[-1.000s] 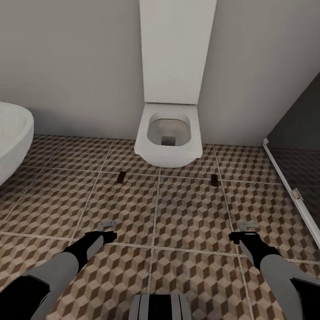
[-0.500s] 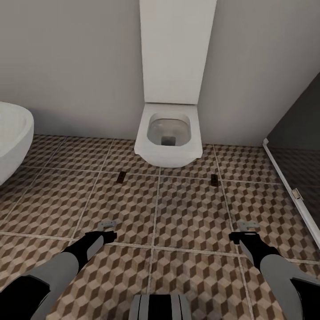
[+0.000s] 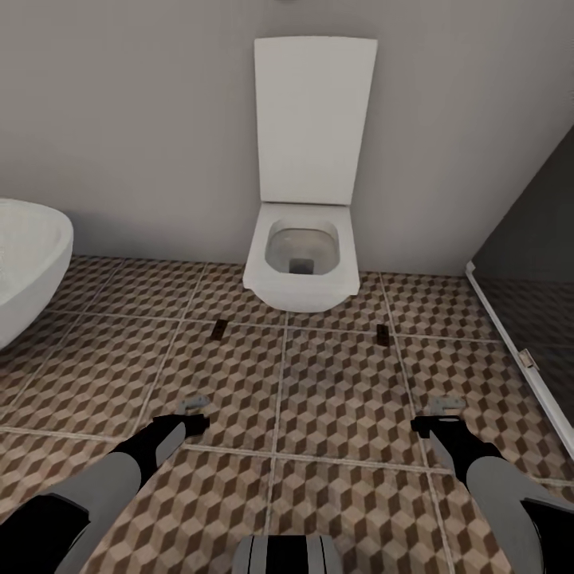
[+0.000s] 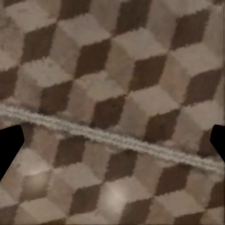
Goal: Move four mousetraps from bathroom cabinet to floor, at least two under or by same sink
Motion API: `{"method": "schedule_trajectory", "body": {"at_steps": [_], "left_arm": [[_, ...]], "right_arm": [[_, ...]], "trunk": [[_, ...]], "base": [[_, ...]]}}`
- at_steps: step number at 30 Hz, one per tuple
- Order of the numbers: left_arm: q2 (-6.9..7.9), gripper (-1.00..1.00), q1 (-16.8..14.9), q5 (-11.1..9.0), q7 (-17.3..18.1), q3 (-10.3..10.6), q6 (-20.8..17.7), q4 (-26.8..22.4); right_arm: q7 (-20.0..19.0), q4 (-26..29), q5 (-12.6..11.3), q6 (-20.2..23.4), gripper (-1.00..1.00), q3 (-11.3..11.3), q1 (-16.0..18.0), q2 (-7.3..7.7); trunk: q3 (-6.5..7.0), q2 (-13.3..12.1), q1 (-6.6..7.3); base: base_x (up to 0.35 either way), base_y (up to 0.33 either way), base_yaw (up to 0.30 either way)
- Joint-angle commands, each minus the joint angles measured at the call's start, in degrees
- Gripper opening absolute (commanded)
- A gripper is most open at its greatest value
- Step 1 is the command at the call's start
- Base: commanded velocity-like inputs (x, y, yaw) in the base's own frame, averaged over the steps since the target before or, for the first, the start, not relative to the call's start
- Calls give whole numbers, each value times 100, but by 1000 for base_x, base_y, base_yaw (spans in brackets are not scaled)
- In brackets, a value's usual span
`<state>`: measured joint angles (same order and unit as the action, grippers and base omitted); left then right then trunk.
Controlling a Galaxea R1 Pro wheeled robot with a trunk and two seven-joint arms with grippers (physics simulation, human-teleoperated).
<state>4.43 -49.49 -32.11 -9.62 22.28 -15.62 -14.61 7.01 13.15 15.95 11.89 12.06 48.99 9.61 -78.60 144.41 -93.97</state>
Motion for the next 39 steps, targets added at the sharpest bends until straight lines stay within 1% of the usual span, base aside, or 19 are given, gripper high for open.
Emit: {"method": "schedule_trajectory", "body": {"at_steps": [1, 39], "left_arm": [[6, 100, 0, -60, -40, 48, -29, -17], [-3, 100, 0, -60, -39, 48, -29, -1]], "right_arm": [[-3, 7, 58, 32, 100, 33, 0, -3], [-6, -32, 57, 24, 100, 37, -2, -3]], "trunk": [[19, 0, 3], [861, -51, 101]], "base": [[0, 0, 0], [0, 0, 0]]}}
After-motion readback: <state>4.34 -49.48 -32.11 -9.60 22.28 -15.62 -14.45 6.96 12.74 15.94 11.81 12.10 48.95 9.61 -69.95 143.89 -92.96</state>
